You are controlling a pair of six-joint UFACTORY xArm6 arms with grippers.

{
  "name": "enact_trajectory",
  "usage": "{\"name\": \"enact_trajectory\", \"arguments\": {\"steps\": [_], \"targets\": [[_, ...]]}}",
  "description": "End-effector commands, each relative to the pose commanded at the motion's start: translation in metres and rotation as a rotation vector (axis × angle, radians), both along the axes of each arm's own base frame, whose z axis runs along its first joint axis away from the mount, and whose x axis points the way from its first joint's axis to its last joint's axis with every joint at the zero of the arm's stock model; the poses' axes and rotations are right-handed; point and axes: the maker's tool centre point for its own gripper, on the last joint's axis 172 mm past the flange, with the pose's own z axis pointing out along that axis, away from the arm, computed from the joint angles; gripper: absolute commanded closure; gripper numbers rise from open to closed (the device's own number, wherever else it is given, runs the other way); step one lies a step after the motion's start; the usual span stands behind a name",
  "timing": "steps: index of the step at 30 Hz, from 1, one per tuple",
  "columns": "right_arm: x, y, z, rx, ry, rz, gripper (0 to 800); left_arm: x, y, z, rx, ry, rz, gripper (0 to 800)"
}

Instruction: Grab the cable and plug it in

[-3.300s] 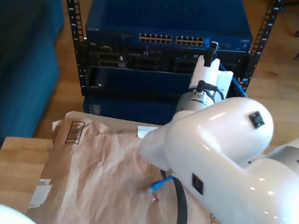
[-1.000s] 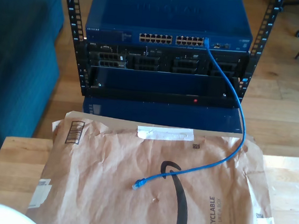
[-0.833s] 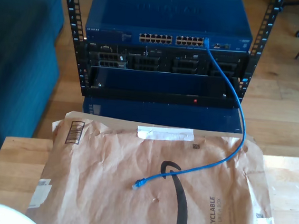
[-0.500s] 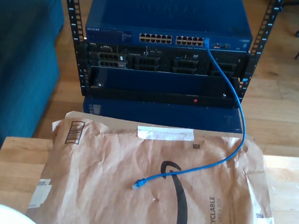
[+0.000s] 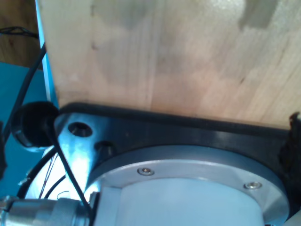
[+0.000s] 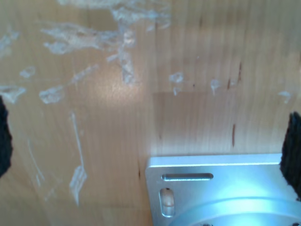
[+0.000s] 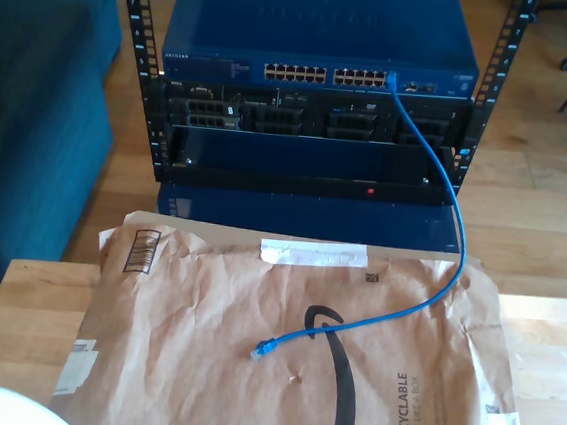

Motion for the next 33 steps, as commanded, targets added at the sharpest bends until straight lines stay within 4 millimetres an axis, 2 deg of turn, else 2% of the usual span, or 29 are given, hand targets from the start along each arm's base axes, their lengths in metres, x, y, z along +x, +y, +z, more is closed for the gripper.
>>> {"name": "enact_trajectory", "arguments": {"steps": [22, 33], "targets": [[-0.003, -0.001, -0.008, -0.035, -0.015, 0.066, 2, 0.0, 0.0, 0.0, 0.0, 0.0, 0.0, 0], [-0.004, 0.007, -0.026, -0.037, -0.015, 0.09, 2, 0.0, 0.0, 0.0, 0.0, 0.0, 0.0, 0]]}}
